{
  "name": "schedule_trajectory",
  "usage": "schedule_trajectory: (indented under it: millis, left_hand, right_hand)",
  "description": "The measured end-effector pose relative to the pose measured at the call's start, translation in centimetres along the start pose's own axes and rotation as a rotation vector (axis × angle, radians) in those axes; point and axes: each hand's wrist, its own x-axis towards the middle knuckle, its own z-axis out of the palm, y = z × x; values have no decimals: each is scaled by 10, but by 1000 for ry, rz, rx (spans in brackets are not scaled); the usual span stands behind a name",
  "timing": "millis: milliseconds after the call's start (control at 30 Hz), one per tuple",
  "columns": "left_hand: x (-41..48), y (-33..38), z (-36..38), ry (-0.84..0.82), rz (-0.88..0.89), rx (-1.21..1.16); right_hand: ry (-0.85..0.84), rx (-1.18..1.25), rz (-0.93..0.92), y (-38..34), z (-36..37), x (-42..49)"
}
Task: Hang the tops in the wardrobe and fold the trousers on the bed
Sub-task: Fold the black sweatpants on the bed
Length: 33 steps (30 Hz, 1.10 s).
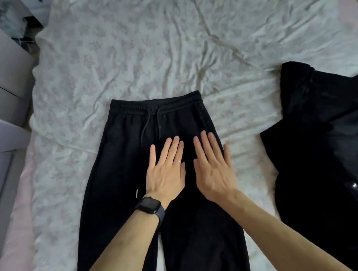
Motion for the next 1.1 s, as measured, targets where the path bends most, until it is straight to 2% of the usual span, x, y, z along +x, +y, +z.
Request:
schedule_trajectory:
  millis: [67,100,200,267,300,367,433,467,500,567,600,667,767,833,900,933,1033,1067,1100]
  left_hand:
    - [19,-16,15,-129,-69,-7]
    - [25,-23,23,-175,-78,-38]
    - [32,-30,34,-203,-66,-104]
    - [42,-28,28,-133,-36,-78]
    - [52,-25,20,-85,-24,-91]
    - [79,-28,12,3,-23,-89]
    - [108,-37,15,-19,2,-39]
    - [120,-45,22,-67,9,-47]
    - [128,-52,25,-114,20,-84]
    - [134,-66,25,-143,76,-145]
    - [133,-73,22,-113,123,-146]
    - [112,-90,15,-3,153,-133]
    - [39,-128,7,104,-80,-244]
    - [-16,-146,15,97,-294,-265]
    - [-83,-152,24,36,-442,-270]
    - [-114,-150,30,18,-444,-261]
    - [-207,-144,45,-53,-306,-170]
    - [-220,-147,49,-72,-335,-155]
    - [-238,-151,49,-87,-403,-159]
  right_hand:
    - [-111,-71,-124,5,11,19]
    - [-164,-112,-77,17,17,26]
    - [-183,-84,362,51,21,43]
    - [-96,-24,477,43,17,58]
    - [-4,-15,438,33,13,67]
    - [117,-42,190,16,10,89]
    - [7,-97,-20,18,9,117]
    - [-73,-120,-33,23,13,133]
    - [-150,-143,44,30,16,145]
    - [-218,-98,346,42,18,160]
    - [-219,-51,478,44,16,164]
    - [-131,-24,560,32,11,155]
    - [109,19,362,-22,2,110]
    - [152,109,236,-68,2,67]
    - [113,184,168,-120,11,14]
    - [78,193,93,-144,19,-13]
    - [-109,84,-274,-201,45,-107]
    - [-155,21,-344,-199,53,-123]
    - [-195,-31,-331,-195,53,-141]
